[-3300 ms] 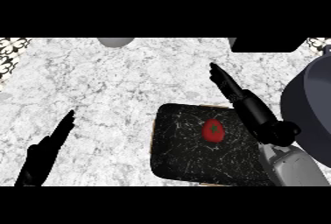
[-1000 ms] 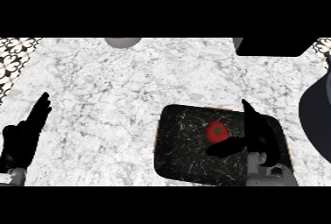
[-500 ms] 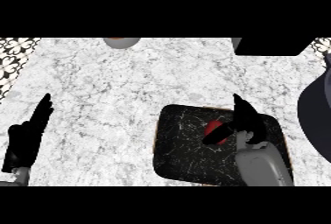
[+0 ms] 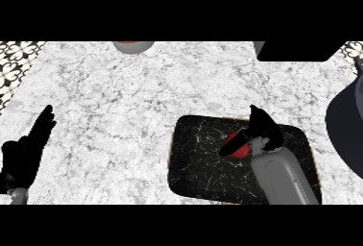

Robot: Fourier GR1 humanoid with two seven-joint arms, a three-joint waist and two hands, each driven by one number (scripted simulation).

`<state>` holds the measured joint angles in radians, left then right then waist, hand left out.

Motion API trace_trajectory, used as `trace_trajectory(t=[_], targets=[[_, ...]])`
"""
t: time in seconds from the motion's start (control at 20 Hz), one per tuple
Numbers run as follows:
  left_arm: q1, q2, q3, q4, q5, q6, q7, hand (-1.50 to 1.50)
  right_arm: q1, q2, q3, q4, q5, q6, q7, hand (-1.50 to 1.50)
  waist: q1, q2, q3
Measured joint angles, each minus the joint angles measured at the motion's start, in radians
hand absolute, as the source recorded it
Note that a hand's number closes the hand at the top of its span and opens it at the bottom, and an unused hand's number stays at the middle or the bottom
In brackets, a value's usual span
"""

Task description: Pick the tomato from the tray and place it in the pot

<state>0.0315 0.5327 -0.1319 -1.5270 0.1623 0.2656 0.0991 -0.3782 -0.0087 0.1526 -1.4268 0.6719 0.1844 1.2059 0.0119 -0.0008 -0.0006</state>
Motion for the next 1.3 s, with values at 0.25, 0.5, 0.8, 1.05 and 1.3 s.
trace_trajectory(t=[0.25,0.5,0.8,1.05,1.3], targets=[[0.0,-0.018,0.009,0.022,-0.013,-0.007,-0.022,0.0,-0.017,0.0,0.004,0.084,0.009,-0.014,-0.019,-1.5,-0.002,0.001,0.0],[-0.004,-0.024,0.025,0.033,-0.025,-0.02,-0.025,0.0,-0.013,-0.003,0.002,0.116,0.005,-0.024,-0.033,-1.5,-0.006,0.001,0.0],[-0.003,-0.041,0.032,0.008,-0.047,-0.026,0.006,0.0,-0.004,-0.011,0.006,0.11,-0.005,-0.007,-0.06,1.5,-0.009,-0.004,-0.003],[-0.01,-0.058,0.05,0.009,-0.067,-0.039,0.012,0.0,-0.017,-0.017,0.01,0.125,0.026,-0.003,-0.083,1.5,-0.011,-0.005,-0.005],[-0.012,-0.077,0.068,0.03,-0.078,-0.057,-0.007,0.0,-0.012,-0.012,0.018,0.131,0.036,-0.009,-0.092,1.5,-0.01,-0.005,-0.005]])
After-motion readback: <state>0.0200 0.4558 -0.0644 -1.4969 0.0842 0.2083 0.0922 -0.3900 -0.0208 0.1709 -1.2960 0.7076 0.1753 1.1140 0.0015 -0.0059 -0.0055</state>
